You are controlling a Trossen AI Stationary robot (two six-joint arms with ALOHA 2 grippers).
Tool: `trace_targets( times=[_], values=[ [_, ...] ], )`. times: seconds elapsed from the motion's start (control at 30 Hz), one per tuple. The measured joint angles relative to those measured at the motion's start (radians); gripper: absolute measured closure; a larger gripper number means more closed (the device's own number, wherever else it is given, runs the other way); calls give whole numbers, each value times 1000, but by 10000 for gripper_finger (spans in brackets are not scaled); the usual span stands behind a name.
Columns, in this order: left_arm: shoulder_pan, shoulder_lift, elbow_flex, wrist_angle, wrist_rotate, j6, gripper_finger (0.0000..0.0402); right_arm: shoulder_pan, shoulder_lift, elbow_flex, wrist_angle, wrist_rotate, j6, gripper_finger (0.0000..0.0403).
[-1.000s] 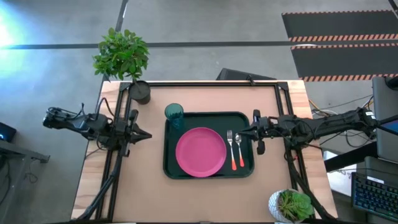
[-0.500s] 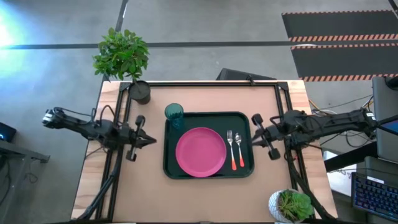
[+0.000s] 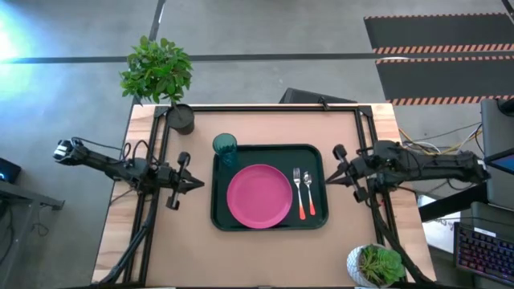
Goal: Pick and place plate/cup/fork/spoon on tray
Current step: Return to Home Position
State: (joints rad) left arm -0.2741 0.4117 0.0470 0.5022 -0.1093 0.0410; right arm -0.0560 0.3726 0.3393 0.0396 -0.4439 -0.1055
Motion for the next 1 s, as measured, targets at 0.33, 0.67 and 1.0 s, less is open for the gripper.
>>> trace_targets(
  times=[0.33,0.67,1.0],
  values=[
    [0,-1,-1,-2,-1,1,402,-70,-281,-201,39,106,96,394],
    [0,9,-5,1,-16,-2,402,-69,-346,-325,123,131,184,394],
    [0,88,-38,138,-67,-36,402,-69,-350,-326,130,132,184,394]
  ],
)
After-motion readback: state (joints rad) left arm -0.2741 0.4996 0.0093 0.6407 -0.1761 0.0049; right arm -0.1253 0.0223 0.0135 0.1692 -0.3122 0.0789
